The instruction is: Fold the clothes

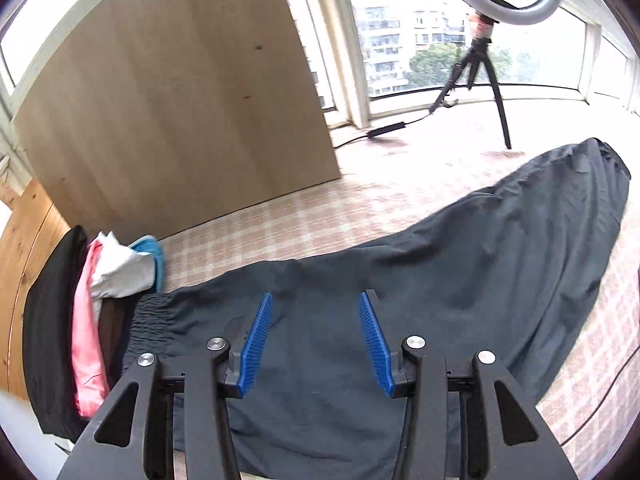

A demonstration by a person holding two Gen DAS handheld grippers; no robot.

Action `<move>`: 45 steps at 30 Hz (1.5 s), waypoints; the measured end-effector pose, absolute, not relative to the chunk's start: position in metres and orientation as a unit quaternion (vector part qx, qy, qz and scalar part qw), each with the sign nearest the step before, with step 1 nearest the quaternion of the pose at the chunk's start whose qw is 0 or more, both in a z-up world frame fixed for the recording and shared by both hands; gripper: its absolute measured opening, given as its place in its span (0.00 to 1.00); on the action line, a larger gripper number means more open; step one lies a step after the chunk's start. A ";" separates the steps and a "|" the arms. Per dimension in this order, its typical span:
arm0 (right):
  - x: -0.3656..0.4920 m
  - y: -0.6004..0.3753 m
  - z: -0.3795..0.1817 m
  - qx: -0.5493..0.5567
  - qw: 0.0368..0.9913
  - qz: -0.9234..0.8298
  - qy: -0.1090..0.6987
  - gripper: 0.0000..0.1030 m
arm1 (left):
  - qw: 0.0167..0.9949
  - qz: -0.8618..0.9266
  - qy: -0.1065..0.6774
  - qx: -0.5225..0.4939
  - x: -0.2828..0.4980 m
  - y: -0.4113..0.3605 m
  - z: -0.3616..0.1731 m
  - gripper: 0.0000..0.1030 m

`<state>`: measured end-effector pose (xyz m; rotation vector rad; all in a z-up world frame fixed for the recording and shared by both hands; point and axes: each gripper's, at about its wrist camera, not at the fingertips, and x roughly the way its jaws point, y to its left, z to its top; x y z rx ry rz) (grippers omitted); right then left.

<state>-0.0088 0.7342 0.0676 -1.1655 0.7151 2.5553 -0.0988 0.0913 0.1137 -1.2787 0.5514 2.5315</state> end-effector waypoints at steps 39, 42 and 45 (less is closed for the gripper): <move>-0.081 0.749 -0.004 -0.476 0.025 0.867 0.145 0.26 | 0.161 0.808 0.211 -0.526 -0.138 0.214 0.040 0.44; -0.079 0.745 0.001 -0.465 0.019 0.871 0.154 0.13 | 0.159 0.812 0.210 -0.521 -0.140 0.212 0.041 0.44; -0.077 0.740 0.018 -0.455 0.031 0.879 0.136 0.10 | 0.160 0.815 0.201 -0.520 -0.143 0.209 0.046 0.44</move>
